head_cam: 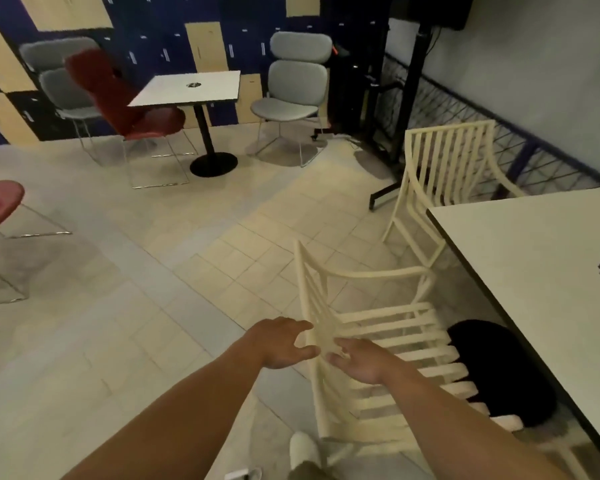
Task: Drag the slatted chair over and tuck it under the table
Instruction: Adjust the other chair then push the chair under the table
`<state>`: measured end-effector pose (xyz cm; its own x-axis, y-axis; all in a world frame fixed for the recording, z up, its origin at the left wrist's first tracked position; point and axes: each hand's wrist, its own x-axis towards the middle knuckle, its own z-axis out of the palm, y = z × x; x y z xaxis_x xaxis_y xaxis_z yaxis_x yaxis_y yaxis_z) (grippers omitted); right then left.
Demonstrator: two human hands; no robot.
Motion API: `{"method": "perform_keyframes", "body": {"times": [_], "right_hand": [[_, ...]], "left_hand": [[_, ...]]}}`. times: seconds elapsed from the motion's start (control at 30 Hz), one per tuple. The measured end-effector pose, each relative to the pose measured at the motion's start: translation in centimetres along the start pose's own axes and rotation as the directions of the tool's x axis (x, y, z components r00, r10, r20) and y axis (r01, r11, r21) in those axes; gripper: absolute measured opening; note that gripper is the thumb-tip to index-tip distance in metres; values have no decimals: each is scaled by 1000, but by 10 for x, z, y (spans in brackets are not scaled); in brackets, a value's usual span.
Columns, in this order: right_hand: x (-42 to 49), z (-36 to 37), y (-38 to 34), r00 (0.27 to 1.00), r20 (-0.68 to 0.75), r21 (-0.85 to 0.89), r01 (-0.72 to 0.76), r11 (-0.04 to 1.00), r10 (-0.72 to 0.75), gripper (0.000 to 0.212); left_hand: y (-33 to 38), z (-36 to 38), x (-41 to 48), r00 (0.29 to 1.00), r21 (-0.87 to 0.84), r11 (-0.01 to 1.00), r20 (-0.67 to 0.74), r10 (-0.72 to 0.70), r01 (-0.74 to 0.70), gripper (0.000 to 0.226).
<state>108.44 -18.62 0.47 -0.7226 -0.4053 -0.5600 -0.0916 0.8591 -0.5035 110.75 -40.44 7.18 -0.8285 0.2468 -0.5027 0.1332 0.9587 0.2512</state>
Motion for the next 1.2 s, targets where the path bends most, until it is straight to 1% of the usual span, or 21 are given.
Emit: {"method": "perform_keyframes", "body": {"times": [0.1, 0.23, 0.33, 0.43, 0.53, 0.63, 0.7, 0.83, 0.9, 0.97, 1.0, 1.1, 1.2], "right_hand": [[21, -5, -2, 998, -38, 59, -43, 997, 46, 79], [52, -9, 11, 990, -46, 146, -125, 981, 133, 79], [69, -4, 21, 979, -33, 259, -185, 948, 200, 73], [80, -3, 23, 969, -20, 337, -225, 914, 246, 69], [86, -4, 21, 949, -18, 418, -278, 865, 314, 72], [92, -2, 18, 919, -5, 496, -341, 799, 395, 82], [95, 2, 17, 890, 19, 544, -391, 742, 455, 88], [99, 6, 5, 811, -3, 623, -456, 635, 585, 88], [103, 10, -9, 736, -11, 652, -508, 563, 677, 90], [106, 14, -20, 667, -11, 669, -548, 501, 745, 90], [109, 19, -31, 621, -6, 684, -569, 456, 784, 91], [113, 36, -60, 528, 11, 699, -611, 371, 849, 96], [114, 56, -86, 505, 75, 707, -636, 311, 860, 93]], "left_hand": [[-15, -15, 39, 996, 73, 995, 58, 63, -67, 76], [-24, -35, 107, 981, 176, 971, 141, 136, -160, 78], [-21, -49, 151, 953, 238, 939, 236, 192, -248, 76], [-19, -62, 187, 927, 293, 902, 293, 232, -318, 75], [-17, -66, 215, 892, 309, 866, 356, 277, -393, 76], [-10, -70, 235, 842, 346, 804, 434, 320, -484, 76], [-6, -71, 247, 805, 365, 752, 472, 359, -549, 75], [-2, -73, 273, 711, 378, 634, 562, 423, -675, 76], [-5, -73, 286, 646, 374, 548, 602, 470, -748, 76], [-12, -74, 296, 587, 348, 492, 632, 506, -798, 77], [-20, -74, 302, 546, 331, 451, 656, 522, -829, 78], [-41, -74, 315, 480, 314, 379, 709, 517, -871, 81], [-67, -73, 320, 435, 309, 321, 763, 478, -895, 80]]}}
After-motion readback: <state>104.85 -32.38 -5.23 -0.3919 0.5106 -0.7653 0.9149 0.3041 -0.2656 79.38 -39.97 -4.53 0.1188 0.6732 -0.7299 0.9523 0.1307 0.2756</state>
